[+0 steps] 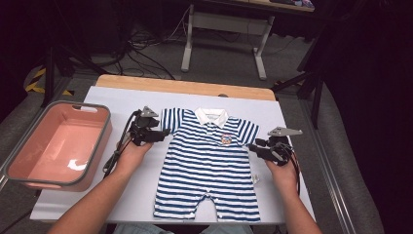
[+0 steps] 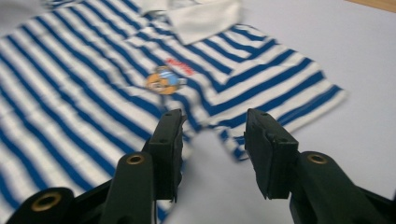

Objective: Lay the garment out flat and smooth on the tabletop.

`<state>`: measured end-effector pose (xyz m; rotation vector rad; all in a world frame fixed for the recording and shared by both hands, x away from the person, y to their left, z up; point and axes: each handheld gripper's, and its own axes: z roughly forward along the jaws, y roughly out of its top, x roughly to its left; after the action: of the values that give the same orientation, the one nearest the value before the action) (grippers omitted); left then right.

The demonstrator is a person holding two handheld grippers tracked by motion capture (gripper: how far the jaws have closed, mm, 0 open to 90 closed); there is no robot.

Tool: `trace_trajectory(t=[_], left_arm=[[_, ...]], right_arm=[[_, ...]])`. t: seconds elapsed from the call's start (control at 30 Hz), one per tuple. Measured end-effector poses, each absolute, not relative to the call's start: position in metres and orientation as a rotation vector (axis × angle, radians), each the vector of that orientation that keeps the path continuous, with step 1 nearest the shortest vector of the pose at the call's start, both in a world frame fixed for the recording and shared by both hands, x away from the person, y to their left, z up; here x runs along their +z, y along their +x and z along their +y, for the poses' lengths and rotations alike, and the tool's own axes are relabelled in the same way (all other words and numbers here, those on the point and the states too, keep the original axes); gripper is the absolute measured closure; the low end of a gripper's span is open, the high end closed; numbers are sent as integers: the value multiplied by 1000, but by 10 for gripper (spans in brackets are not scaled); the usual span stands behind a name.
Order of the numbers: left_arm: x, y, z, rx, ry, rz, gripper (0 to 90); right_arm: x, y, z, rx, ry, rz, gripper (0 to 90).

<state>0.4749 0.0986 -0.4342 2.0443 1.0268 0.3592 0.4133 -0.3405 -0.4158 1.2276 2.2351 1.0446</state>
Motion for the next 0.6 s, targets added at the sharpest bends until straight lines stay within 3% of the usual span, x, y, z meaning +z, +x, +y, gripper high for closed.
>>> trace_trajectory(t=[0.27,0.4,0.6], left_arm=[[-450,511,99,415,2046,1184,457],[-455,526,94,428,2067,1225,454],[-459,541,83,508,2127,1228,397]], right_arm=[[-429,453,-346,909,1400,2133,607],[-434,474,-348,847,1466,2105,561],[-441,496,-348,743,1539,2065,548]])
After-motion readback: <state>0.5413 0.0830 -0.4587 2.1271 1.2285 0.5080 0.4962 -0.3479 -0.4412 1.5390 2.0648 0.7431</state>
